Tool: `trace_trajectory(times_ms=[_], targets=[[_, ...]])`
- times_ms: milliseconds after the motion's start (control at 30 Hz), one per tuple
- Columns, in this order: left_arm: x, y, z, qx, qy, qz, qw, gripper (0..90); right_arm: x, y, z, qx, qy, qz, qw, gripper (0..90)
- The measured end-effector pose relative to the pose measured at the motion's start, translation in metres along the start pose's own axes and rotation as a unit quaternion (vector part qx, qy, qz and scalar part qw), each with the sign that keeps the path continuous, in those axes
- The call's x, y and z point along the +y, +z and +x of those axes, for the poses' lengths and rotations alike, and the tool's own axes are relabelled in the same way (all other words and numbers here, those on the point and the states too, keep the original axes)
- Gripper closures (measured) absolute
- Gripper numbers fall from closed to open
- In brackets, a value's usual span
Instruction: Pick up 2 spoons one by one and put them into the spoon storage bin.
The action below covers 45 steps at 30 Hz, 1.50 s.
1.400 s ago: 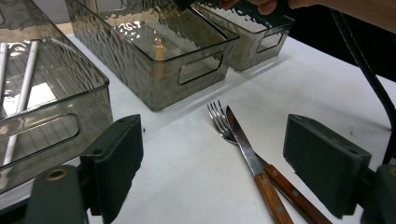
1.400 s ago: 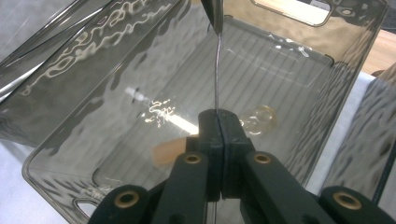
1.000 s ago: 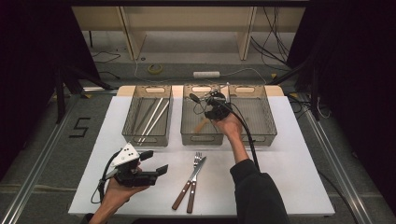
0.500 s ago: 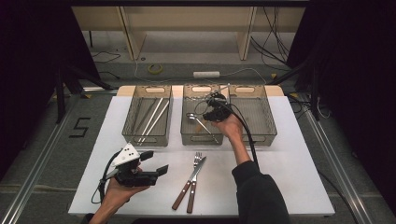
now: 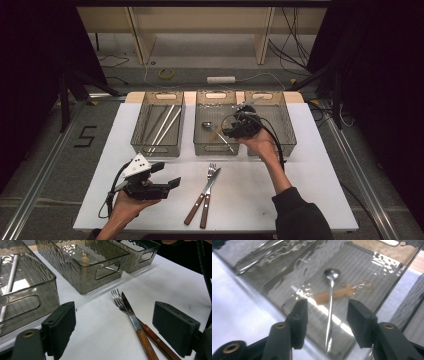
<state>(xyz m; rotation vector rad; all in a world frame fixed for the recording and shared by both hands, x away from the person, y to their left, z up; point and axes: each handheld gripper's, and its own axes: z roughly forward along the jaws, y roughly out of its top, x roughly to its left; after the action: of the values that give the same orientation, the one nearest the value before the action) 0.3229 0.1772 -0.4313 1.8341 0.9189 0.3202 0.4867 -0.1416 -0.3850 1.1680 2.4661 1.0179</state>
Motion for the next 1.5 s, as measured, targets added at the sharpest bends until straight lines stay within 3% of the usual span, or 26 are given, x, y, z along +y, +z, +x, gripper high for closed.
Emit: trace_trajectory(times_ms=[167, 400, 633, 800, 933, 1133, 1500], targets=[[0.0, 0.001, -0.001, 0.002, 0.002, 0.007, 1.0, 18.5, -0.018, -0.023, 0.013, -0.001, -0.027, -0.012, 0.9996, 46.8], [-0.001, 0.004, -0.008, 0.003, 0.006, 0.028, 0.9996, 18.4, -0.05, -0.046, 0.026, 0.002, -0.038, -0.037, 0.9986, 43.9], [-0.001, 0.006, -0.014, 0.0, 0.009, 0.037, 0.9993, 18.4, -0.077, -0.055, 0.03, 0.0, -0.036, -0.043, 0.9984, 41.5], [-0.002, 0.007, -0.019, -0.011, 0.013, 0.039, 0.9991, 18.4, -0.094, -0.061, 0.03, 0.004, -0.031, -0.062, 0.9976, 38.6], [-0.002, 0.008, -0.023, -0.019, 0.019, 0.038, 0.9989, 18.5, -0.108, -0.067, 0.028, 0.022, -0.015, -0.081, 0.9964, 37.7], [-0.002, 0.009, -0.027, -0.028, 0.024, 0.04, 0.9985, 18.7, -0.127, -0.077, 0.03, 0.027, -0.006, -0.097, 0.9949, 35.9], [-0.002, 0.013, -0.036, -0.047, 0.03, 0.047, 0.9973, 19.1, -0.151, -0.084, 0.036, 0.034, 0.003, -0.102, 0.9942, 32.3]])
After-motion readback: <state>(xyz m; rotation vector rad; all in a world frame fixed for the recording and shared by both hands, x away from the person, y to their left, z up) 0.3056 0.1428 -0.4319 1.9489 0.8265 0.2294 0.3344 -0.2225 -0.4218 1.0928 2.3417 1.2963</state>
